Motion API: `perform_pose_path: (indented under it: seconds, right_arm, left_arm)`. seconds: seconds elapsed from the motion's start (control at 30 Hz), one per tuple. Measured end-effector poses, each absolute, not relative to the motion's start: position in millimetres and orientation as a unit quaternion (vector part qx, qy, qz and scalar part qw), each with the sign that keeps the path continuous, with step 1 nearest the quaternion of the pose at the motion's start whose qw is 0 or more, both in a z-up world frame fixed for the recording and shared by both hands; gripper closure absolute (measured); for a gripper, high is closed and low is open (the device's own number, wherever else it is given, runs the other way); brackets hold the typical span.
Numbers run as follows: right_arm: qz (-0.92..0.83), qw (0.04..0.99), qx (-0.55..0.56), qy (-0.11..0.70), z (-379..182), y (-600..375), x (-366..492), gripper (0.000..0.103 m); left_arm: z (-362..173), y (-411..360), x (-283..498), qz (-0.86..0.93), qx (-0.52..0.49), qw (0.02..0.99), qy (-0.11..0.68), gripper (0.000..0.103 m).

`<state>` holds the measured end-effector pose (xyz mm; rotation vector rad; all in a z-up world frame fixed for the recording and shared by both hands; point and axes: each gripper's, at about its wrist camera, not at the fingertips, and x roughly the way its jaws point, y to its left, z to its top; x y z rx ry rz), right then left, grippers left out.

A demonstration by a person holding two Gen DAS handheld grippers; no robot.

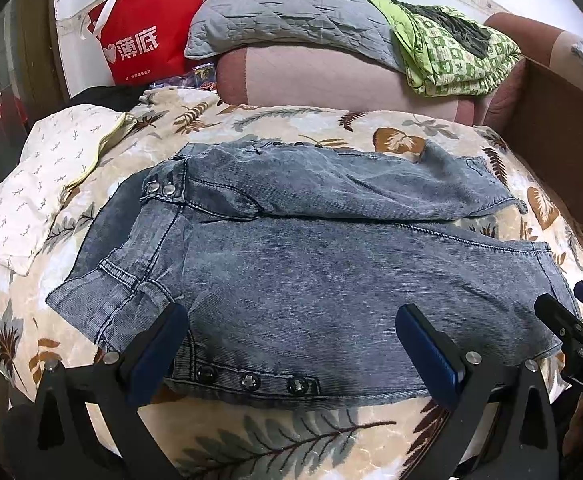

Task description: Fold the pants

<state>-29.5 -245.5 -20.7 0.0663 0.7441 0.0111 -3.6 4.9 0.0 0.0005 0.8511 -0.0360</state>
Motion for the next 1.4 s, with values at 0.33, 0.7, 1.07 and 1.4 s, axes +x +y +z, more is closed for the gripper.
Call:
perform_pose_path:
  seconds: [0.33, 0.7, 1.07, 1.4]
  right_arm:
    - [0.000, 0.931, 0.036, 0.363, -22.7, -248.5, -30.2, 0.000]
    - [-0.001, 0.930, 0.036, 0.367, -25.3, -247.8, -27.5, 0.000]
    - [0.009, 0.921, 0.070, 0.383, -30.4, -261.8, -27.1, 0.000]
    - [-0.066, 0.829, 0.355, 0.427, -71.1, -415.3, -69.2, 0.000]
  left_arm:
    - [-2.5, 4.9, -4.2, -0.015, -0.001, 0.909, 0.416, 0.000]
    - [-4.8, 9.9, -3.3, -0.014, -0.008, 0.908, 0.419, 0.000]
    - [-11.1, 34.2, 1.6, -0.017, -0.032, 0.901, 0.433, 0.000]
    - [-48.5, 155.2, 14.1, 0.093, -0.182, 0.858, 0.471, 0.000]
